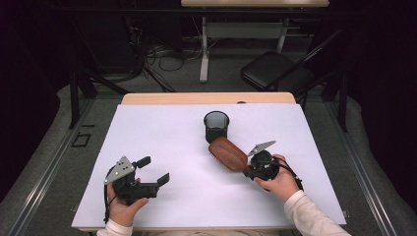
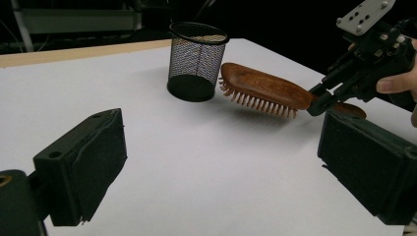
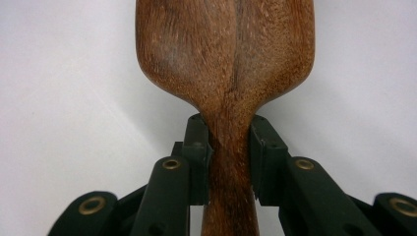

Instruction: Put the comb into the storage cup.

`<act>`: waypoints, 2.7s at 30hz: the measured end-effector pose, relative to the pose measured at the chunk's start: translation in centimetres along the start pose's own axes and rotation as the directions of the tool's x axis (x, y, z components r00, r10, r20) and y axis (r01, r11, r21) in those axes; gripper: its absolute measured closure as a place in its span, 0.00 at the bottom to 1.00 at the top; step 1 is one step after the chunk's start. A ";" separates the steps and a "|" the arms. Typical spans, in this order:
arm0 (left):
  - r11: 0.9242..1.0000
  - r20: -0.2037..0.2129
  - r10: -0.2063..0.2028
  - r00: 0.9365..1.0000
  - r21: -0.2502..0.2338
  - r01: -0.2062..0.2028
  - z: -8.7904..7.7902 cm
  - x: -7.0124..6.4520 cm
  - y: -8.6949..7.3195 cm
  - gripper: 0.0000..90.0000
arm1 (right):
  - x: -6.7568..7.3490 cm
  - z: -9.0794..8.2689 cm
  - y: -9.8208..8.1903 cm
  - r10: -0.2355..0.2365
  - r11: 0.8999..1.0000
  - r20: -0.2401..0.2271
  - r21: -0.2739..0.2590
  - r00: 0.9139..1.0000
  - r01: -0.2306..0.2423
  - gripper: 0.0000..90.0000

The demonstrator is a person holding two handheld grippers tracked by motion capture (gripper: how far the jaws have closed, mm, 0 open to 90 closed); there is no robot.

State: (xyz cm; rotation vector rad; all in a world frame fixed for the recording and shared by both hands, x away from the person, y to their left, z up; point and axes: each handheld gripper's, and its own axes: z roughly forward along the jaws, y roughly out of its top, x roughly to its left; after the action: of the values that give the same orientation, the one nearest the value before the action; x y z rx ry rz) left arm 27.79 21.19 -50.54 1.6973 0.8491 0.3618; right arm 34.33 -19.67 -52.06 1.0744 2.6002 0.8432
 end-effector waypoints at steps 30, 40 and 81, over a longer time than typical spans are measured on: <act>1.000 -0.009 -0.008 1.000 0.010 0.008 0.1 0.0 -0.1 0.07 | 1.3 -1.7 1.2 -0.001 0.993 -0.030 -0.118 1.000 -0.002 0.81; 1.000 -0.008 -0.005 1.000 0.012 0.005 0.1 0.0 -0.1 0.07 | 2.2 -2.5 1.8 -0.020 0.988 -0.036 -0.155 0.999 0.015 0.81; 1.000 -0.002 -0.017 1.000 0.024 0.017 0.3 0.2 -0.2 0.07 | 2.9 -3.6 5.6 -0.020 0.939 -0.044 -0.343 0.999 0.004 0.81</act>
State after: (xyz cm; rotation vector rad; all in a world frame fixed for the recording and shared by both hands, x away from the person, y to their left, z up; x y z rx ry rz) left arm 28.04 21.17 -50.85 1.7107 0.8718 0.3426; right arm 34.11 -16.04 -45.81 0.9459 2.3680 1.2744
